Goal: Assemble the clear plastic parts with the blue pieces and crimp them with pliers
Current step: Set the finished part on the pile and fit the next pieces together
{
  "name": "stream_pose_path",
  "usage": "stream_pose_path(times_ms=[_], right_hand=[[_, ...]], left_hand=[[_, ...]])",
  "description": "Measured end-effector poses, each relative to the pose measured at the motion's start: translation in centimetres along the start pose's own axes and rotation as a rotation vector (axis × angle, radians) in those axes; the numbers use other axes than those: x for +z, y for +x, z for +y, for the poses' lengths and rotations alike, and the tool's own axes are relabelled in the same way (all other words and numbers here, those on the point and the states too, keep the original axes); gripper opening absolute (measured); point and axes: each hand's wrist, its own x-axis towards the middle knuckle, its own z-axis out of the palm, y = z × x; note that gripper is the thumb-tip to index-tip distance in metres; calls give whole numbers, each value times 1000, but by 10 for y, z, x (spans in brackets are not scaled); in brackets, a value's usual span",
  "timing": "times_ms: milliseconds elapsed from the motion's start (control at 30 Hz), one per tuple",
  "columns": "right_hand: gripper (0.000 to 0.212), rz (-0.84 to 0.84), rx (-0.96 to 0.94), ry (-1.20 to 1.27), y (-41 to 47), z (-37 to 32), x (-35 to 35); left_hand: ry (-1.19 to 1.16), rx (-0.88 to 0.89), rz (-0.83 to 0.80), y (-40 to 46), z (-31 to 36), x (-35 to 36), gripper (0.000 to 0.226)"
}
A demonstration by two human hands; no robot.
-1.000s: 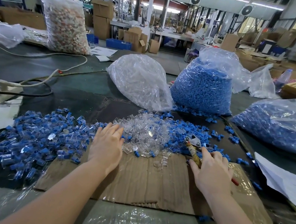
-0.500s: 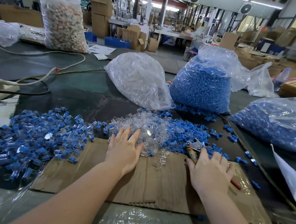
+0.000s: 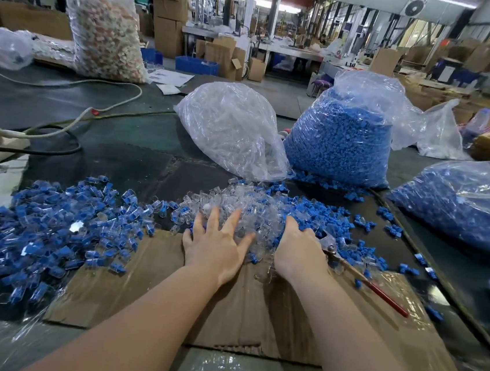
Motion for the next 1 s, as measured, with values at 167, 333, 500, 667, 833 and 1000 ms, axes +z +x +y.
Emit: stream_pose_path(times_ms=[167,333,500,667,833,1000], right_hand=[[75,-82,17,75,14,-4,-4],[77,-158,-40,245,25,-2,-6],[65,-185,-132,493,24,-1,-3],[56,-185,-145,628,21,3,0],[49,-95,-196,682,10,5,4],[47,-5,-249,654,-6,8,11]], left_hand=[[11,5,10,4,1,1,73],[-13,60,18,7,2,2,83],[-145,159,46,9,5,0,87],[-327,237,68,7,7,-3,76],[-445,275,68,-2,9,-4,67],[-450,320,94,-17,7,-3,64]])
